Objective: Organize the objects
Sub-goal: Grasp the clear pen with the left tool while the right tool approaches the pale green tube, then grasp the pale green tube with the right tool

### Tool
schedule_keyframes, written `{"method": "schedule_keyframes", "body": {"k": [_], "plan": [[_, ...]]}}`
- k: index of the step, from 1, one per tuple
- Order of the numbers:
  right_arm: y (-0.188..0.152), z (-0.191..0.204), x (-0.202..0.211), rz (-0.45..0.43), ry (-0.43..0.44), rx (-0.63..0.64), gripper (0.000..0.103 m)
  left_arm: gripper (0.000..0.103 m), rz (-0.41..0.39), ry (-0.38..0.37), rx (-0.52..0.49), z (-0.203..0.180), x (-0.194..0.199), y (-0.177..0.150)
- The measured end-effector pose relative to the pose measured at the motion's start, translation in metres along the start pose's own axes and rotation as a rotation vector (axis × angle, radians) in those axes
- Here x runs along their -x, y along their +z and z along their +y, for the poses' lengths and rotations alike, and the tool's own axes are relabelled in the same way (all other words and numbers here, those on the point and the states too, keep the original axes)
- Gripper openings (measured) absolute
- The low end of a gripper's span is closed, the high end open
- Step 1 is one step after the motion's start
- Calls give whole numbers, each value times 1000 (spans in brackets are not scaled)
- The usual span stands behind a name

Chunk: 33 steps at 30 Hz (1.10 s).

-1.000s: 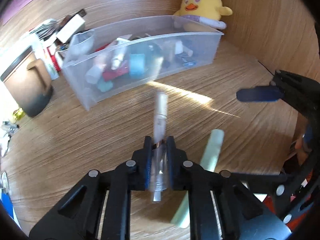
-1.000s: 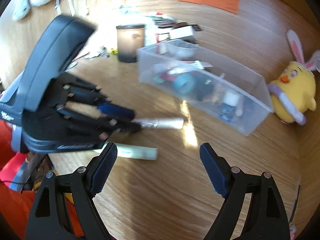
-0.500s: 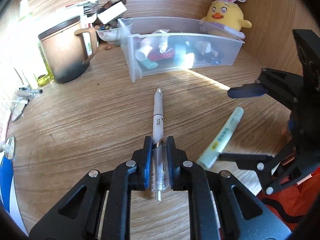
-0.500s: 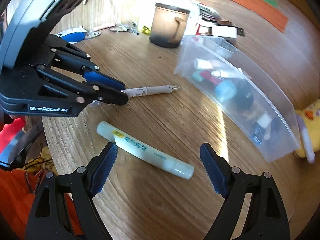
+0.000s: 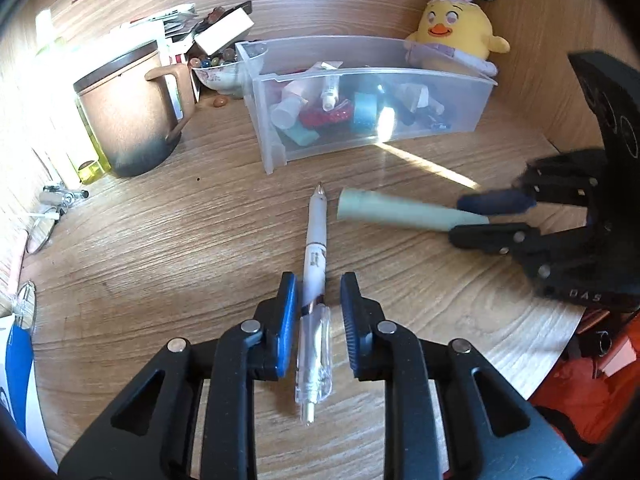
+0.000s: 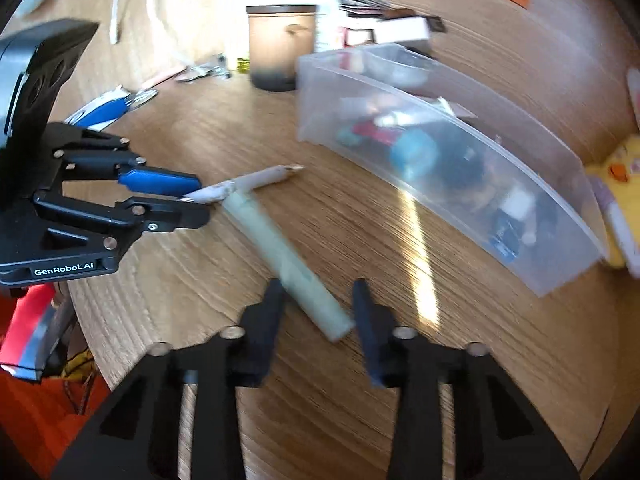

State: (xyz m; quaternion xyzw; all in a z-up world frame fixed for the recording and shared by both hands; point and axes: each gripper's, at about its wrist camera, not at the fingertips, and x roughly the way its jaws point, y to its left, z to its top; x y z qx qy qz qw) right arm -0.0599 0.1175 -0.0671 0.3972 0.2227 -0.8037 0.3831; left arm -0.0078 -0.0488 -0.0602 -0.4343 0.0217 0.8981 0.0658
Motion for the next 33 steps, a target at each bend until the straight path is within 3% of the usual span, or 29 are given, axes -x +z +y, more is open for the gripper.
{"method": "schedule_keyframes", "body": {"k": [3,6,11,18,22,23,26,33], "plan": [[-7,-10,5,6,-12,-46,14,21,-3,3,6,0,-1,1],[-17,-18,12,14,1,-73,14,12,-9,1,-13,-7,-2,2],[-21,-19,17,35,38,-76,15,10,-5,-34,-56,-24,-5,5],[-1,-15,0,26,17,-45,30,10,6,-44,-60,-32,-12,15],[8,-13,-7,11,17,-38,30,10,8,-45,-39,-30,-14,19],[9,-12,-8,8,14,-36,29,10,5,-47,-33,-29,-14,19],[7,-11,-7,-5,1,-27,15,10,-16,-60,-18,-28,-10,21],[3,-25,12,-74,2,-94,14,10,-88,-82,-3,-34,10,31]]}}
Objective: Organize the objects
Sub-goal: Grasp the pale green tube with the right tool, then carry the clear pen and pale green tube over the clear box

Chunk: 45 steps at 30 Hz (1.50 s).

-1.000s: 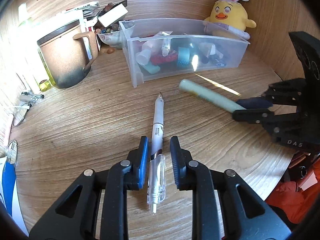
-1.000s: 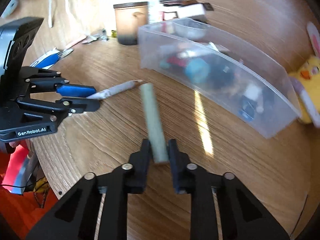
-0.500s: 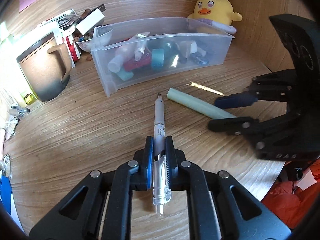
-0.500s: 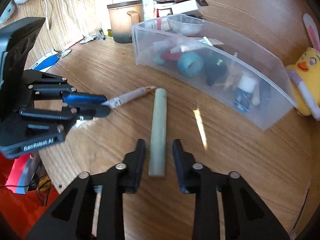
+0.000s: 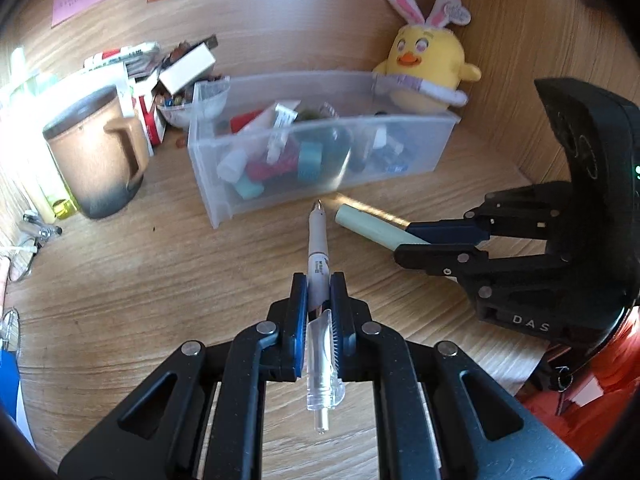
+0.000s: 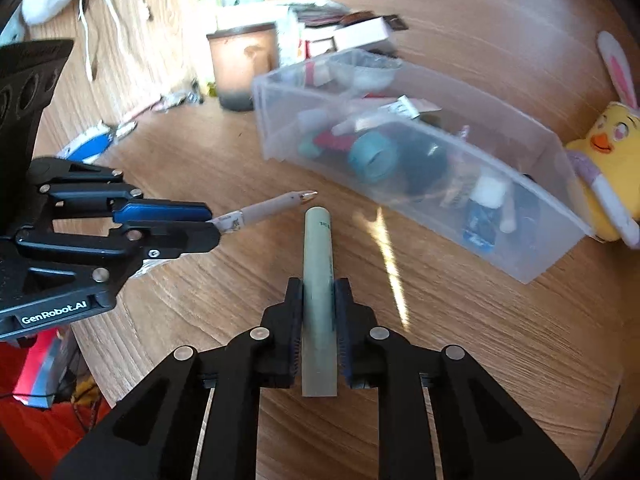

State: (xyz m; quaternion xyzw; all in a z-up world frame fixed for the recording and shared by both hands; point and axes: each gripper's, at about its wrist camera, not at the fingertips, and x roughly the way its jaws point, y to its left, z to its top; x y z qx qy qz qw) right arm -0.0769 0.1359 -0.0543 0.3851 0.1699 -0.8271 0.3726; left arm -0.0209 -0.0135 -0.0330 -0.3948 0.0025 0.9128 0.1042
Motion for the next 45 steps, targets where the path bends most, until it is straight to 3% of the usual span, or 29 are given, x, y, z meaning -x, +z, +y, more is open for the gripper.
{"method": "schedule_keyframes", "body": {"k": [13,22,45], "plan": [[21,-24,52,-174,-30,-80,14,10,-135,-43,11,-13,25,37],[39,-50,56,-213,-90,-131,14,10,-172,-38,21,-12,26,58],[86,-112,14,-142,-158,-161,14,10,-75,-36,4,8,-42,131]]}}
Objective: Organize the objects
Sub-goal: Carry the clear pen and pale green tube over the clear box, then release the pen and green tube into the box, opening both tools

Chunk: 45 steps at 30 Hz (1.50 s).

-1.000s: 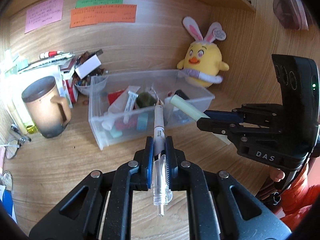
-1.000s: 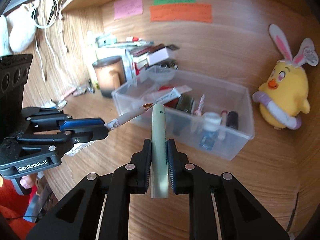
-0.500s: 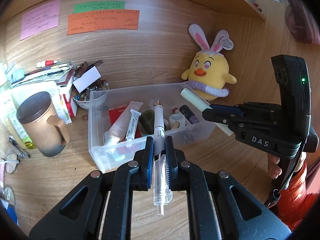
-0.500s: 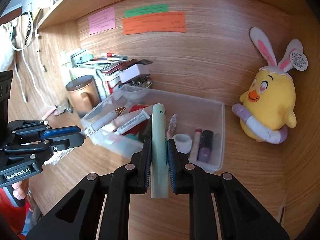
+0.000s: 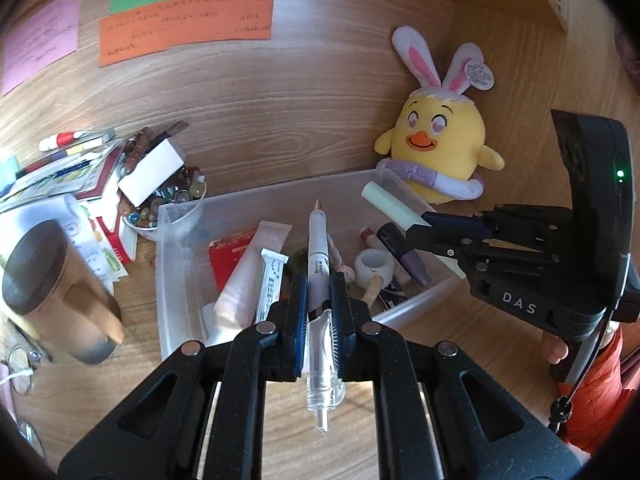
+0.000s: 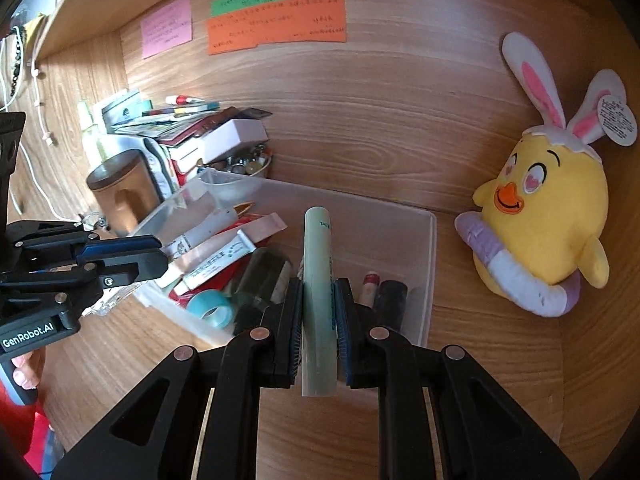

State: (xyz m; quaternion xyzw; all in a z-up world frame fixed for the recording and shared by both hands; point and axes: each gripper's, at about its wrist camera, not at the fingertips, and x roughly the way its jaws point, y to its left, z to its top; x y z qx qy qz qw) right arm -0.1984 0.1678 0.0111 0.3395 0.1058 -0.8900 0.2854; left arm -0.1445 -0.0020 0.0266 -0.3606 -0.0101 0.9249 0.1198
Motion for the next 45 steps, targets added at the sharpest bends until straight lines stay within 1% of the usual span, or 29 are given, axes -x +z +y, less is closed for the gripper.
{"method": "schedule_keyframes", "body": {"k": [7,16,21,26,28,29,31,33,35,36,38,39,40,41,42,43,44,45], "plan": [[7,-1,-22,43,-11,18,14,10,40,-14,-6,1,-23,13],[1,1,-47,99,-12,26,14,10,85,2,-11,2,-43,9],[-1,9,-44,101,-12,75,15,10,55,19,-34,-2,-32,7],[1,9,-36,95,-7,63,16,10,19,39,-30,-1,-16,4],[0,8,-29,86,-8,56,17,11,9,36,-18,1,-10,1],[-1,7,-25,80,-8,51,18,12,7,35,-13,2,-8,0],[-4,7,-17,67,-12,43,27,14,-1,32,2,4,-4,-4],[-6,7,-8,47,-23,41,35,18,-6,35,14,6,-1,-7],[-9,8,0,34,-24,37,40,26,-15,32,29,8,3,-11],[-11,8,3,28,-22,34,44,29,-21,31,36,8,5,-13],[-14,9,10,11,-23,28,51,47,-36,37,43,8,10,-17],[-15,10,14,1,-25,25,56,53,-46,41,44,7,12,-18],[-17,10,17,-9,-28,22,62,62,-63,53,43,5,16,-21],[-17,11,19,-17,-30,20,65,69,-75,61,41,4,18,-22],[-19,12,22,-26,-34,17,71,72,-85,69,39,3,21,-24],[-20,13,25,-35,-39,15,76,77,-100,78,35,0,25,-26],[-21,14,27,-42,-44,14,77,82,-108,81,32,-1,27,-27],[-23,14,31,-50,-50,14,80,85,-115,83,30,-3,29,-28]]}}
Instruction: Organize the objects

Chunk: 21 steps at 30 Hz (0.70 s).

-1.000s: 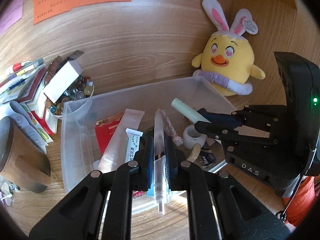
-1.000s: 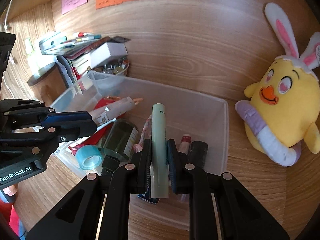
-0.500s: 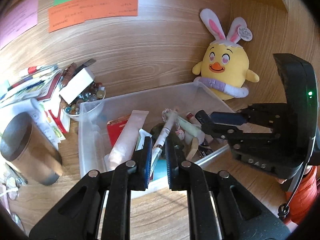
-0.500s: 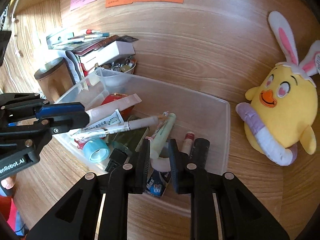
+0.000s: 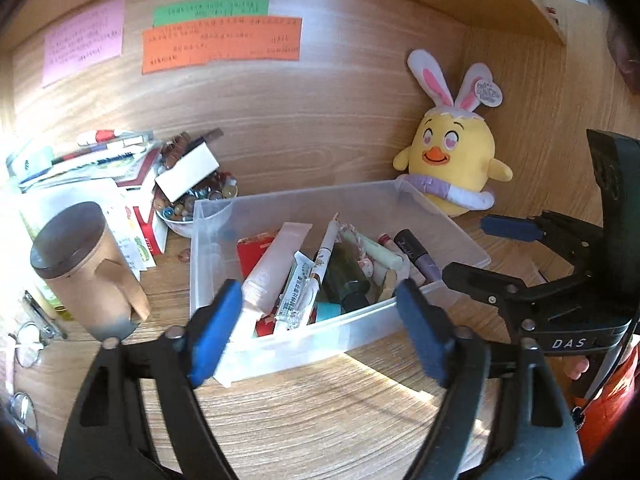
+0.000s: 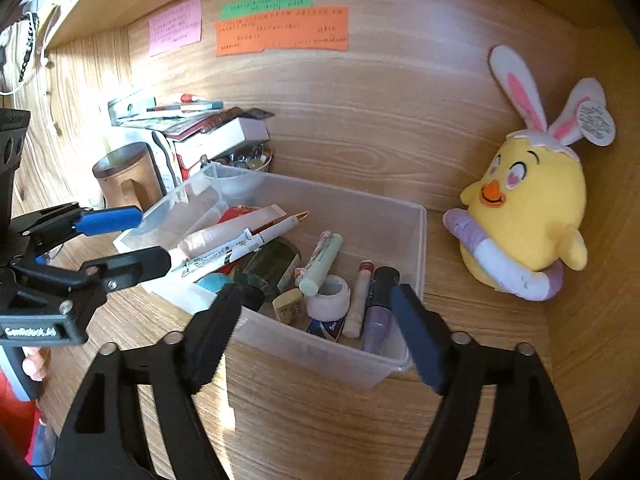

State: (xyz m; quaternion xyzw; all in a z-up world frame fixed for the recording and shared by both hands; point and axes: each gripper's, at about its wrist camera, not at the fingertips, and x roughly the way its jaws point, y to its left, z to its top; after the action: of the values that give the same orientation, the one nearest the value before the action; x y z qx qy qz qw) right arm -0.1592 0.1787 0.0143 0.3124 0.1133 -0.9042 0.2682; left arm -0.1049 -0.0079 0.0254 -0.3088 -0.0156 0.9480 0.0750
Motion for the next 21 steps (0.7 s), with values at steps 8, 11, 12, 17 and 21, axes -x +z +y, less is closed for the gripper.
{"method": "schedule_keyframes", "body": {"k": [8,11,12,17,21], "plan": [[-12,3,14,-28,-16,-12,85,97,-43,22,15,-4,12,-9],[-16,4,17,-29,-14,-14,85,97,-39,23,13,-5,10,-13],[-17,4,17,-30,-12,-17,85,97,-38,24,12,-5,10,-13],[-20,5,21,-32,-4,-26,86,97,-36,22,14,-6,10,-17],[-22,4,21,-30,1,-32,86,97,-36,23,14,-6,10,-17]]}}
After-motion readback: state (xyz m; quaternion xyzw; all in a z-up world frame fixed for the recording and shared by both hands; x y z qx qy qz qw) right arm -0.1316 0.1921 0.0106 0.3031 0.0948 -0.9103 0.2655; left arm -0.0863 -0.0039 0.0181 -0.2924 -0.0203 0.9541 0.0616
